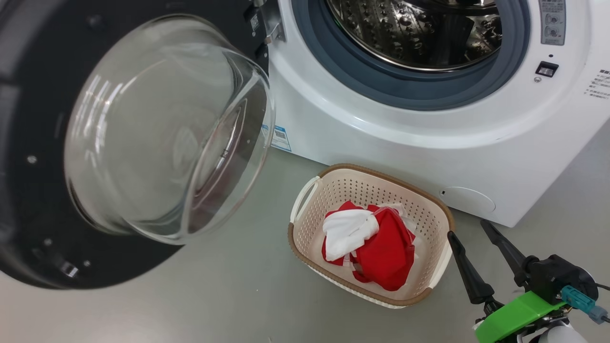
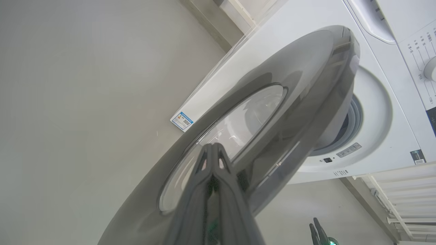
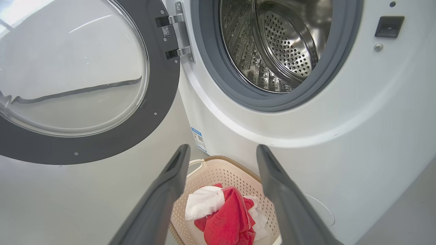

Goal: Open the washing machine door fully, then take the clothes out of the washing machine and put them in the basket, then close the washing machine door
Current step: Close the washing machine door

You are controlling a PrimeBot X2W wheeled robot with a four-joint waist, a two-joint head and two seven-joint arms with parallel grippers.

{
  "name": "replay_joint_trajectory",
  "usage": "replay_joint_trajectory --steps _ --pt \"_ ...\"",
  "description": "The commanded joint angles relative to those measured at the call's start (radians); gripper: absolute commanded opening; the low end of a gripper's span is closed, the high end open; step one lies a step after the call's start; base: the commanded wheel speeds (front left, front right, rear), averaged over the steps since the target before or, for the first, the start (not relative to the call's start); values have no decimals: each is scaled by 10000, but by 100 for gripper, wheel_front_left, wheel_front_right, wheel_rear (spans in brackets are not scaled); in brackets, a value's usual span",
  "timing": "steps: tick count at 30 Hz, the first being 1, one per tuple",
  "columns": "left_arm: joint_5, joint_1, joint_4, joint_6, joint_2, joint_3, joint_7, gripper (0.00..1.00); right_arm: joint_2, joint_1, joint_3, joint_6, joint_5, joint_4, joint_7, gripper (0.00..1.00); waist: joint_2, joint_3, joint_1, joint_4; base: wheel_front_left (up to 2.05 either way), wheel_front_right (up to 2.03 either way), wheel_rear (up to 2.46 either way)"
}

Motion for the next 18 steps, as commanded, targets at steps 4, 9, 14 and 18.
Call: replay_joint_trajectory --steps 4,9,14,18 --pt "-420 290 -841 -69 428 -59 518 0 -7 25 80 62 -116 -286 -65 100 -1 -100 1 -69 0 0 0" --pt "-858 561 -1720 -69 438 -370 1003 0 57 57 22 62 -120 -301 -65 100 -1 -225 1 -169 0 0 0" --pt "-1159 741 -2538 -69 424 -710 1323 0 134 116 -11 62 -110 -315 -65 100 -1 -365 1 -328 0 0 0" --pt "-1302 857 -3201 -69 337 -1001 1394 0 183 158 -37 62 -107 -333 -65 100 -1 -453 1 -513 0 0 0"
